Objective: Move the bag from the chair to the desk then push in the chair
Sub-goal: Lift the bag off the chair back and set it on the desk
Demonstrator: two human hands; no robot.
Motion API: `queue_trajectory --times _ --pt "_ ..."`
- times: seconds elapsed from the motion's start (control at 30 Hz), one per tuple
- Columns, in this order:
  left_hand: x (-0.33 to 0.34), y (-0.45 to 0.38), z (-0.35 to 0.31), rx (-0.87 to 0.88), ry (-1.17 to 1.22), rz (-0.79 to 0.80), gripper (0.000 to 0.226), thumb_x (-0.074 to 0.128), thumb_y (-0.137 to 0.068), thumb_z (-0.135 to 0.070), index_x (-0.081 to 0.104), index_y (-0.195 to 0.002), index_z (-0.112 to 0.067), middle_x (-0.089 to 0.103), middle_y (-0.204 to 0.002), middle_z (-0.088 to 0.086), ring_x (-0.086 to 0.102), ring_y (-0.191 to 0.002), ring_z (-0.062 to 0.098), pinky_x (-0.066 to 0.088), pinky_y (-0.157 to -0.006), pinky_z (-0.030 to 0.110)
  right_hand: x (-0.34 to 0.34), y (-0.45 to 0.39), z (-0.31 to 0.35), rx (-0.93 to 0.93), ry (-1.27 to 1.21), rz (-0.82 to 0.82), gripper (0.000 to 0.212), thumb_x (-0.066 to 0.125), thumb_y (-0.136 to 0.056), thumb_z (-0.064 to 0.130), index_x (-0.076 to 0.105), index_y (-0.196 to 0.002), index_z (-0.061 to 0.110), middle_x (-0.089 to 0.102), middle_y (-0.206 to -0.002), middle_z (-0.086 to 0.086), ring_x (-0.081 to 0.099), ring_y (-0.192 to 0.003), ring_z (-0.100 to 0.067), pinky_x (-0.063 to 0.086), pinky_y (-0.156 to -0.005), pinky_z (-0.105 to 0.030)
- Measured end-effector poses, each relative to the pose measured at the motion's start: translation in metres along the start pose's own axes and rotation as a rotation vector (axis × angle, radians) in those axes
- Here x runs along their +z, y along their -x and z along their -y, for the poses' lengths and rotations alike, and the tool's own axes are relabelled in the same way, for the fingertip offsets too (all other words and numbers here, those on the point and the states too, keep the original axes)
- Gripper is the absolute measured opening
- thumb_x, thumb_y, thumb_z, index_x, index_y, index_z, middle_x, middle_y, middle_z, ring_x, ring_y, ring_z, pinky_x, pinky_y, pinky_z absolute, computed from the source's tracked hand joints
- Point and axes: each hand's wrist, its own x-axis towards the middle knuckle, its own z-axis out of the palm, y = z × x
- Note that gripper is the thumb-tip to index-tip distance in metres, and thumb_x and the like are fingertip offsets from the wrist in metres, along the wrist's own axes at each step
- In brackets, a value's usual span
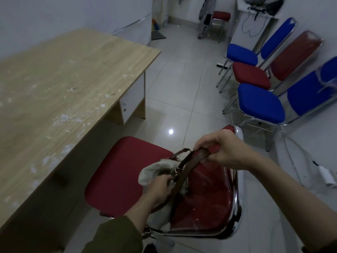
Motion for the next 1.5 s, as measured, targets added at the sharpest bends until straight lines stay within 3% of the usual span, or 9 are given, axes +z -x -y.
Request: queue_trajectory --times 0.13,0.3,0.5,0.7,0.87,1.0,1.13,1.3,1.5 --pt "-0.023 0.02 -0.008 0.002 0.146 -0.275 0.022 0.056 -0.086 -0.017 0.058 -0.065 -0.013 0.056 -0.059 -0.004 0.051 -0.056 0.005 0.04 -0.054 0.011 -0.006 0.003 -0.001 -0.022 -0.028 -0.011 0.032 0.066 -0.07 -0.011 0.07 -0.086 0.017 0.071 -0.08 0.002 0.066 -0.077 -0.003 0.052 -0.07 -0.012" --pt "-0.064 0.05 -0.021 0.072 0.254 -0.514 0.02 0.06 -0.083 -0.019 0.063 -0.068 -0.006 0.059 -0.064 0.001 0.051 -0.06 0.008 0.038 -0.056 0.02 -0.01 -0.006 0.013 -0.063 -0.145 0.043 0.044 0.061 -0.077 -0.009 0.059 -0.111 0.018 0.069 -0.08 -0.001 0.066 -0.087 -0.013 0.049 -0.096 -0.036" --pt "-0.087 0.094 -0.052 0.125 0.314 -0.701 0.017 0.063 -0.082 -0.023 0.071 -0.097 -0.025 0.066 -0.091 -0.021 0.059 -0.093 -0.007 0.047 -0.082 0.021 -0.019 -0.012 0.036 -0.043 -0.436 0.091 0.054 0.057 -0.06 0.031 0.06 -0.11 0.013 0.052 -0.071 -0.018 0.048 -0.06 -0.017 0.039 -0.053 -0.023" --pt "-0.109 0.149 -0.086 0.045 0.424 -0.99 0.011 0.063 -0.082 -0.027 0.073 -0.084 -0.024 0.072 -0.09 -0.006 0.065 -0.087 0.008 0.051 -0.071 0.024 0.023 -0.022 0.059 -0.301 0.297 0.223 0.036 0.037 -0.095 0.038 0.055 -0.111 0.011 0.066 -0.095 -0.015 0.059 -0.083 -0.028 0.047 -0.073 -0.04" --pt "-0.132 0.203 -0.113 0.094 0.508 -1.192 0.012 0.065 -0.081 -0.026 0.068 -0.072 -0.035 0.07 -0.078 -0.013 0.064 -0.07 -0.004 0.048 -0.057 0.009 0.066 -0.034 0.067 -0.426 0.63 0.311 0.074 0.034 -0.085 0.063 0.003 -0.143 0.029 0.063 -0.109 -0.022 0.058 -0.098 -0.034 0.04 -0.076 -0.036" --pt "-0.143 0.238 -0.127 0.136 0.477 -1.307 0.008 0.065 -0.08 -0.025 0.067 -0.077 -0.032 0.069 -0.077 -0.014 0.063 -0.068 -0.008 0.055 -0.065 0.018 0.085 -0.034 0.1 -0.452 0.281 0.357 0.089 0.042 -0.066 0.079 0.013 -0.139 0.037 0.052 -0.122 -0.01 0.051 -0.11 -0.028 0.045 -0.094 -0.044" --pt "-0.157 0.261 -0.125 0.114 0.464 -1.425 0.013 0.067 -0.08 -0.02 0.069 -0.073 -0.031 0.072 -0.067 -0.014 0.064 -0.069 -0.003 0.056 -0.076 0.032 0.105 -0.042 0.141 -0.58 0.018 0.306 0.058 0.061 -0.076 0.054 0.046 -0.125 0.026 0.05 -0.12 -0.004 0.052 -0.107 -0.021 0.047 -0.093 -0.038" --pt "-0.183 0.294 -0.101 0.096 0.509 -1.54 0.006 0.065 -0.081 -0.017 0.071 -0.083 -0.019 0.07 -0.077 -0.004 0.063 -0.078 0.009 0.055 -0.076 0.03 0.133 -0.058 0.187 -0.677 -0.177 0.204 0.014 0.057 -0.088 0.018 0.066 -0.08 0.01 0.068 -0.078 -0.005 0.063 -0.075 -0.018 0.039 -0.053 -0.008" --pt "-0.255 0.351 -0.063 0.274 0.536 -1.479 0.013 0.058 -0.085 -0.013 0.07 -0.086 -0.017 0.073 -0.072 -0.009 0.066 -0.073 0.005 0.054 -0.066 0.018 0.14 -0.104 0.275 -0.904 -0.254 -0.08 0.026 0.056 -0.081 0.02 0.057 -0.059 0.006 0.058 -0.052 -0.01 0.049 -0.052 -0.011 0.028 -0.046 -0.028"
